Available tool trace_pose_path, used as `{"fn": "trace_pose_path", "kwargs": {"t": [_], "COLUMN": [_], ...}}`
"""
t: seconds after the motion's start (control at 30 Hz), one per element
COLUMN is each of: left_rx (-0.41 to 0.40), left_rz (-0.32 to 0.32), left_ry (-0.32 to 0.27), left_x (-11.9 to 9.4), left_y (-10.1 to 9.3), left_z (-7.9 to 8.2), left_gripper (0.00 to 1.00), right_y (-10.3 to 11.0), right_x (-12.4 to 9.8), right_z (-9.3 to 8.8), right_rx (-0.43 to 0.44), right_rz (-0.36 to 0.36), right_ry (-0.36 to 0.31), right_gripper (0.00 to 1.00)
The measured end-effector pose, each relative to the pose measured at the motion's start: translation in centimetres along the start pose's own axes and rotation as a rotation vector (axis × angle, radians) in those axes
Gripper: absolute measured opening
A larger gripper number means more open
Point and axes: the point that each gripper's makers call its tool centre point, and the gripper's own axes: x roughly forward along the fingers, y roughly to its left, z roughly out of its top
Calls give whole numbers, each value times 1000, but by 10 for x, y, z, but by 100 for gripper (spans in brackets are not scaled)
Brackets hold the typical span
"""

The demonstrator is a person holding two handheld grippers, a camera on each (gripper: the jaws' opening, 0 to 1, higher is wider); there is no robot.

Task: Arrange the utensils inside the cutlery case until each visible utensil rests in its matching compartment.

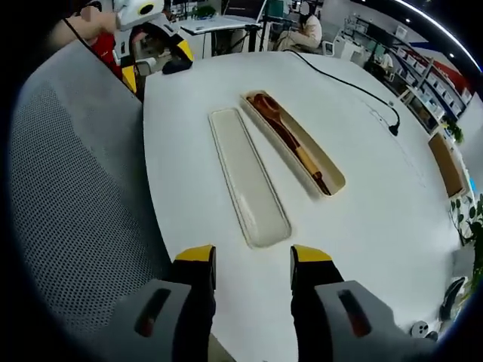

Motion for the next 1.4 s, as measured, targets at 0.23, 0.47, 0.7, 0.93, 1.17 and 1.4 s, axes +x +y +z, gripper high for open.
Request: {"fn": "trace_pose_path", "kwargs": {"t": [0.23,0.47,0.7,0.93,1.17,1.4], "left_rx": [54,9,36,80,122,204], "left_rz": [-26,-111,-137,-155,-160,-154], "left_ry": [37,-1,12,8,7,27], "left_x": [32,59,80,88,92,93], "left_y": [16,21,27,28,23,18], "left_z": [-5,5,12,17,16,4], "left_gripper": [65,63,60,58,50,44], "right_y": [-13,-20,-26,-27,-23,-18], "right_x": [14,36,55,60,60,61], "right_z": [-11,-7,5,14,17,19], "right_rx": [-3,-21,-90,-150,-221,-237], "right_rz": [32,104,140,166,197,201], "right_ry": [43,39,52,57,60,87], "right_gripper": [38,42,45,44,40,35]}}
